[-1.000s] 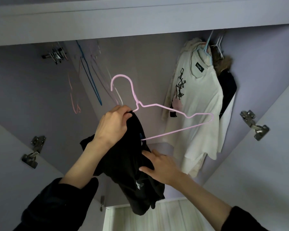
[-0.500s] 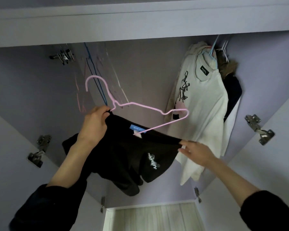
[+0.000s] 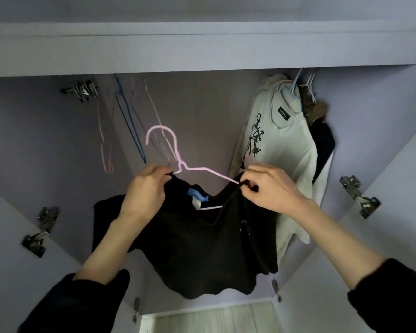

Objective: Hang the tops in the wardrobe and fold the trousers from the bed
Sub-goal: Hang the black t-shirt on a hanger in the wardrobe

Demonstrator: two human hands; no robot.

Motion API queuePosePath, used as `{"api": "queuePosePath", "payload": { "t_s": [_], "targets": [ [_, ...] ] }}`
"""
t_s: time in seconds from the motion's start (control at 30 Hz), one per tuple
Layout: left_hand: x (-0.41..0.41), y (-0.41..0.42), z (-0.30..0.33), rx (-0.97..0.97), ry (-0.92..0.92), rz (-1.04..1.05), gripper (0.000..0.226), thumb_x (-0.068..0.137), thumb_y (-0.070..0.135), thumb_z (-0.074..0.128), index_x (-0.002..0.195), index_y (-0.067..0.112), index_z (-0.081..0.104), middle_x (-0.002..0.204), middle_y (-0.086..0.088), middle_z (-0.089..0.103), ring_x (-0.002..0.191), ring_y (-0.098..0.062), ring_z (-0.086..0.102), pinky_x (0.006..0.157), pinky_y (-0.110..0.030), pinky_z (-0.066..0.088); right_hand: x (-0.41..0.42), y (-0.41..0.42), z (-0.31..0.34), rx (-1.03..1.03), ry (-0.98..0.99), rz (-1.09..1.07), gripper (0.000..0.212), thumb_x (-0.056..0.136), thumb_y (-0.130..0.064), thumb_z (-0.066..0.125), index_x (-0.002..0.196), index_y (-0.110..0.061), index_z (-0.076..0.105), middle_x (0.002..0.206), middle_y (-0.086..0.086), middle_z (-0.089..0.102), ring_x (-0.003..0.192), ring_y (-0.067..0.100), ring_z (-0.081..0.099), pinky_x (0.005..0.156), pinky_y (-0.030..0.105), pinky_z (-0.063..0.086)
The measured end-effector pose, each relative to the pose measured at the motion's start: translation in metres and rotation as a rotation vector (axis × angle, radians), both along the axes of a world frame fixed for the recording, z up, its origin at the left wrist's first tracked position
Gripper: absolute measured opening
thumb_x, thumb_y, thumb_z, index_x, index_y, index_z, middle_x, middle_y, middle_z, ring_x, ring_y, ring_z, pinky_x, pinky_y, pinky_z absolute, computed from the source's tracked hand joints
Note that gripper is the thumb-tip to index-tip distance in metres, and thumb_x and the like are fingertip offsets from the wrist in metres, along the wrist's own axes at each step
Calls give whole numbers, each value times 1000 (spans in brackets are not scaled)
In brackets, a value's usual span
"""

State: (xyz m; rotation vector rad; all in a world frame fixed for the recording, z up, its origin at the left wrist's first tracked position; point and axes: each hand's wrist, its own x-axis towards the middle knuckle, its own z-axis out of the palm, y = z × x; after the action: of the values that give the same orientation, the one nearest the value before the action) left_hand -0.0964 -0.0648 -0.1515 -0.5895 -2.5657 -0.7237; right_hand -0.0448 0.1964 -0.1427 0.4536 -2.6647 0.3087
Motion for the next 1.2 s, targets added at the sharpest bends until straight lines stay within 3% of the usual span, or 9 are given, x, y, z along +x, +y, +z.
{"api": "queuePosePath", "payload": {
  "t_s": [0.17, 0.33, 0.5, 0.6, 0.73, 0.83, 0.97, 1.1, 1.2],
  "targets": [
    [3, 13, 1, 161, -5, 22, 17, 91, -1, 53, 102, -1, 66, 98, -14, 63, 86, -27, 61, 79, -20, 40, -3, -3, 7, 8, -149, 2, 16, 84, -33, 66, 94, -21, 69, 73, -5, 52, 73, 16, 54, 71, 21, 32],
    [9, 19, 4, 214, -7, 2, 17, 92, 0, 52, 102, -2, 65, 98, -12, 62, 84, -19, 57, 78, -10, 34, -4, -6, 17, -284, -124, -2, 13, 87, -32, 64, 87, -21, 70, 73, -7, 57, 65, 13, 53, 67, 36, 49],
    [13, 34, 12, 231, 8, -78, 16, 91, 0, 53, 100, -1, 67, 93, -8, 62, 78, -11, 51, 75, -5, 34, -24, -45, 29, -421, -147, 75, 17, 88, -29, 63, 101, -19, 65, 84, -7, 56, 75, 10, 53, 76, 30, 49],
    [14, 32, 16, 270, -15, -114, 15, 89, 4, 58, 98, 5, 71, 89, -2, 64, 75, -8, 54, 74, 1, 35, -29, -58, 26, -495, -209, 80, 15, 90, -28, 60, 77, -19, 61, 66, 4, 56, 61, 18, 48, 63, 30, 42],
    [10, 9, 13, 292, -35, -11, 15, 90, 7, 58, 97, 6, 71, 93, -3, 67, 81, -12, 59, 77, -1, 37, -26, -46, 24, -546, -236, 52, 24, 92, -28, 57, 68, -32, 51, 63, 1, 51, 57, 11, 39, 59, 28, 33],
    [6, -9, 11, 260, -35, 57, 15, 90, 6, 57, 98, 5, 70, 96, -7, 68, 87, -20, 63, 82, -18, 43, -26, -33, 26, -494, -243, 8, 18, 93, -28, 55, 76, -20, 56, 68, -1, 54, 59, 8, 42, 62, 27, 37],
    [0, -18, 14, 145, 9, 65, 15, 91, 6, 56, 96, 7, 70, 95, -7, 67, 85, -22, 63, 76, -23, 42, -25, -26, 26, -481, -252, -13, 17, 94, -26, 54, 80, -16, 57, 67, -6, 51, 62, 8, 43, 65, 29, 39],
    [-1, -17, 11, 72, -102, -80, 29, 89, 27, 60, 116, 18, 64, 101, 2, 64, 89, -16, 61, 81, -30, 49, -21, -21, 30, -609, -251, -9, 19, 94, -21, 55, 87, -5, 61, 84, 9, 63, 82, 25, 57, 80, 34, 46],
    [-2, -24, -1, 40, -245, -104, 40, 87, 30, 62, 125, 21, 57, 105, 8, 59, 97, -7, 55, 86, -23, 42, -19, -12, 32, -648, -243, -13, 16, 93, -19, 55, 87, -8, 63, 86, 7, 64, 86, 20, 59, 81, 18, 44]
  ]
}}
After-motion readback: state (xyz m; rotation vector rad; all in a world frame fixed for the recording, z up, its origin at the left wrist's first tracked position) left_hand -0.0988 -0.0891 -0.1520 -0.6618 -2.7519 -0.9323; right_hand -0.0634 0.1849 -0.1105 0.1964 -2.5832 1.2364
